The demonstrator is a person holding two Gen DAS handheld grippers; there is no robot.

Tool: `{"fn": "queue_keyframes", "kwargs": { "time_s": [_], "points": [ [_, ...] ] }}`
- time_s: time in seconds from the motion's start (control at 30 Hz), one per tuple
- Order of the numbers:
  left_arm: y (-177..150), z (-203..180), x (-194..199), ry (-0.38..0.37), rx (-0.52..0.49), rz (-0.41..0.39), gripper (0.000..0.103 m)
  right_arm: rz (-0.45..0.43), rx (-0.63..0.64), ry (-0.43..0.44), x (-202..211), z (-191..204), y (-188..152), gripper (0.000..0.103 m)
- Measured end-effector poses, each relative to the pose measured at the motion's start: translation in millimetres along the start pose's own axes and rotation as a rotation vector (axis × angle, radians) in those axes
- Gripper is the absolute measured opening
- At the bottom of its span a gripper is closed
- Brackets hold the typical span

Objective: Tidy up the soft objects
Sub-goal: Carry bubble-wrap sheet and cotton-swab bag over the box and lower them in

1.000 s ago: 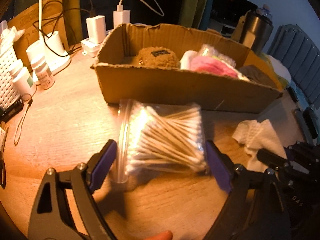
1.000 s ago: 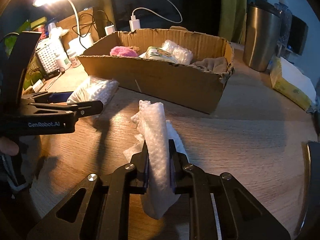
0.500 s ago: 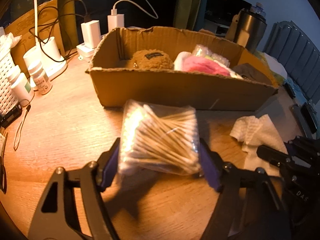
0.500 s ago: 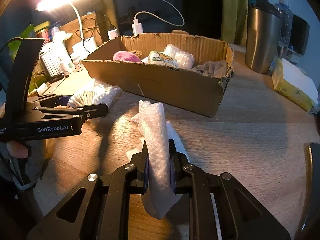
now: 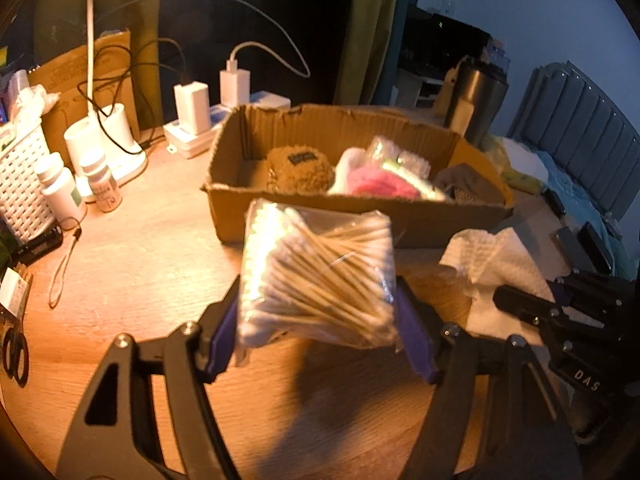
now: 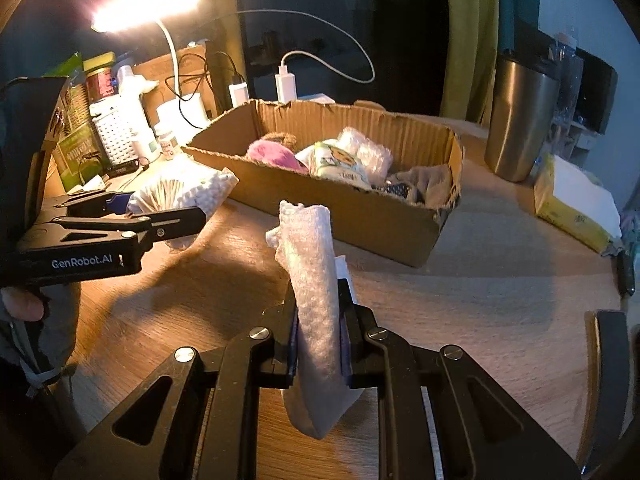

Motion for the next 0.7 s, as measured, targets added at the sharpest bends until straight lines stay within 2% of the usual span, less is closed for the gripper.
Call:
{"fn": "queue_keyframes", "kwargs": {
  "time_s": [0.7],
  "points": [
    [51,-6,42,-0.008,-0.013,-0.142,0.07,-0.104,0.005,-0.054,32,-22,36,0.017]
  ]
}}
Point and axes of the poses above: each gripper's, at about its wrist camera, not at the fingertips, and x roughly against the way its jaws point, z to its left, y to its top, the point moved 9 cm from there along -x, roughly the way its jaws point, and after that the axes turned 5 degrees about z, right-handed, at the moved point
